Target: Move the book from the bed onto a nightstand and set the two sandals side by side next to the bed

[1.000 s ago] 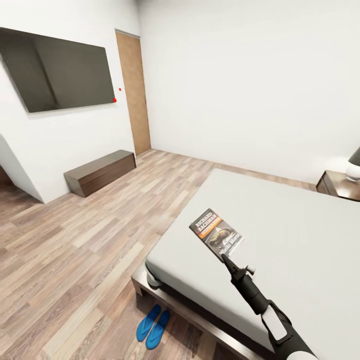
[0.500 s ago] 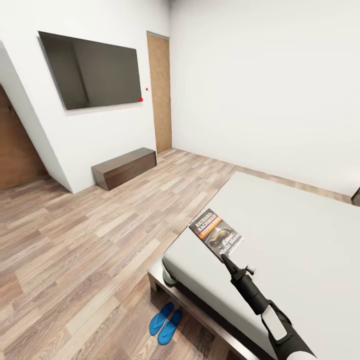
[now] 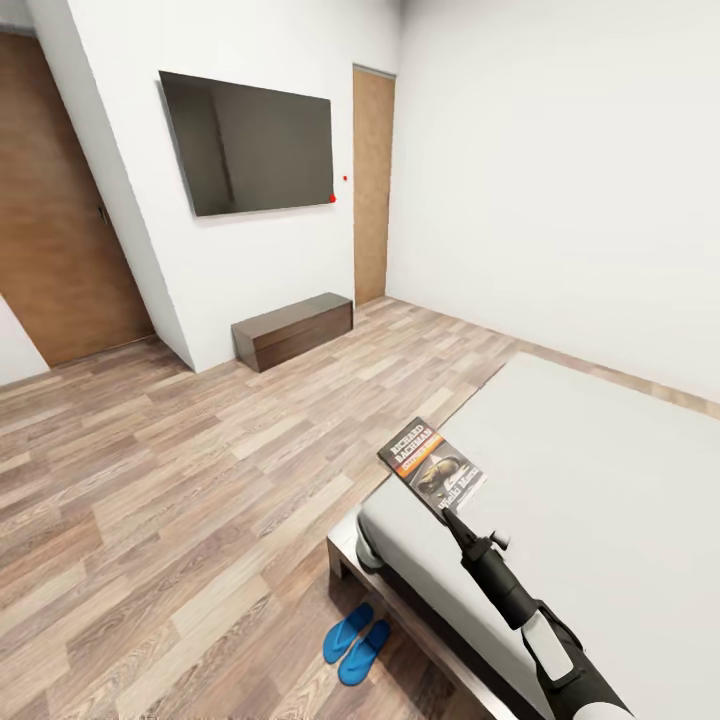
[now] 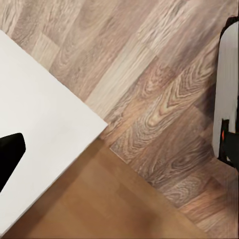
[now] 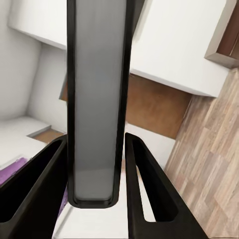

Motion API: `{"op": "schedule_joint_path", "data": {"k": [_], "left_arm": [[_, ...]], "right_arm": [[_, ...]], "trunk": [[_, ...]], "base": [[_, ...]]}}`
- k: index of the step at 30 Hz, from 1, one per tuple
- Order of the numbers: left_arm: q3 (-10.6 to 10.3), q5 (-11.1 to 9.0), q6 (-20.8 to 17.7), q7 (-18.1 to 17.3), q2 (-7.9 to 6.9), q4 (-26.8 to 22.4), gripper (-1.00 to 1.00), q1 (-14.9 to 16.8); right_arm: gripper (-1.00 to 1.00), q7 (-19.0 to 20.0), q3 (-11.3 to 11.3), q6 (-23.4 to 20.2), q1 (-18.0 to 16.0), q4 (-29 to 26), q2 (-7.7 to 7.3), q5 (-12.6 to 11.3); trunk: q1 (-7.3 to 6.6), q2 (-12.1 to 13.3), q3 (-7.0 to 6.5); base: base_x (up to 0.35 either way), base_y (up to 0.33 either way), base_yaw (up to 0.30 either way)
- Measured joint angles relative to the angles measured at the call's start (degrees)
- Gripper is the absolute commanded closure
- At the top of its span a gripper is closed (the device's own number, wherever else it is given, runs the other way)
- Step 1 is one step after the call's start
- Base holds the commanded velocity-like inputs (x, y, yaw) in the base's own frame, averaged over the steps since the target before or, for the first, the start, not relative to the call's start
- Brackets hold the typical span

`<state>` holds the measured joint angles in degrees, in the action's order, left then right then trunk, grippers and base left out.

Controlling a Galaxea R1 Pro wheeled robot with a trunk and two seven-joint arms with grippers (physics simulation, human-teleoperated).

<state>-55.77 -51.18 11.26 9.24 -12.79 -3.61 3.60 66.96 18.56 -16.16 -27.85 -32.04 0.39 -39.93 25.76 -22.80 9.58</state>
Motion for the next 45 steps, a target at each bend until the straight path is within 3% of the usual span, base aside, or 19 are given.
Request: {"op": "schedule_joint_path", "data": {"k": [5, 13, 19, 26, 33, 45], "left_arm": [[0.01, -0.01, 0.03, -0.03, 0.85, -0.59, -1.00, 1.42], [0.05, -0.06, -0.47, -0.01, 3.55, -0.90, -1.00, 4.60], [0.04, -0.07, -0.65, 0.16, 7.54, -0.85, -1.00, 6.29], [0.14, -0.03, -0.39, 0.24, 9.97, -0.83, -1.00, 6.65], [0.11, 0.08, -0.09, 0.26, 10.84, -0.82, -1.00, 6.73], [0.09, 0.24, 0.19, 0.26, 11.06, -0.90, -1.00, 6.67]], "right_arm": [[1.00, 0.00, -0.06, 0.00, -0.01, -0.02, 0.00, 0.00], [1.00, 0.00, -0.10, 0.00, 0.01, -0.02, 0.06, -0.02], [1.00, 0.00, -0.06, 0.00, 0.02, 0.00, 0.02, 0.00], [1.00, 0.00, -0.17, 0.04, 0.02, 0.00, 0.07, 0.00], [1.00, -0.01, -0.21, 0.51, 0.02, 0.00, 0.08, -0.01], [1.00, 0.01, -0.29, 1.44, 0.00, 0.00, 0.12, -0.06]], "trunk": [[0.00, 0.00, 0.00], [0.00, 0.00, 0.00], [0.00, 0.00, 0.00], [0.00, 0.00, 0.00], [0.00, 0.00, 0.00], [0.00, 0.00, 0.00]], "base": [[0.000, 0.000, 0.291], [0.000, 0.000, 0.291], [0.000, 0.000, 0.291], [0.000, 0.000, 0.291], [0.000, 0.000, 0.291], [0.000, 0.000, 0.291]]}}
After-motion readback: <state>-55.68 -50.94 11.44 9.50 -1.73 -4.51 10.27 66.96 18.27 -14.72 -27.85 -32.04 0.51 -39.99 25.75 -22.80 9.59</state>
